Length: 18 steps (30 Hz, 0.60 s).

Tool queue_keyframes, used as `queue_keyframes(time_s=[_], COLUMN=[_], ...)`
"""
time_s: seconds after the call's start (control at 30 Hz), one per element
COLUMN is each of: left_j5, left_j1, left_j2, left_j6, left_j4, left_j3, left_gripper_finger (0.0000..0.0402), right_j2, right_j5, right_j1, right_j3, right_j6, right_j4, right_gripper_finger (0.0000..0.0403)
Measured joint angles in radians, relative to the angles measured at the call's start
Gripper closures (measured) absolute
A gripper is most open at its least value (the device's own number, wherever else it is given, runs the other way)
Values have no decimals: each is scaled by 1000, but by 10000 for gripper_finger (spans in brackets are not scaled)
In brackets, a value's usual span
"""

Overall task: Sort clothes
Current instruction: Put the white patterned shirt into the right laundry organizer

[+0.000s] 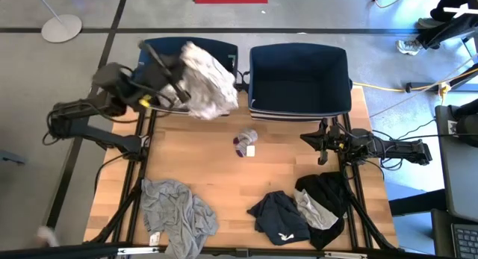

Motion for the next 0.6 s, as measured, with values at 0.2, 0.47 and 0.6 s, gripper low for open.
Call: queue_keyframes(time_s=[0.2,0.47,0.6], left_j5=[0,-23,-22], left_j1=[129,378,479], left_j2=[-33,11,56], left_j6=[152,68,-35], left_j4=[137,52,-88], left_j3=[0,0,0], left_gripper_finger=[373,373,373], right_j2=[0,0,0], right_j5=[0,0,0], right_j1=[0,0,0], right_j3=[0,0,0], right_j6=[6,6,6], right_j4=[1,2,2], right_gripper_finger=[373,373,373])
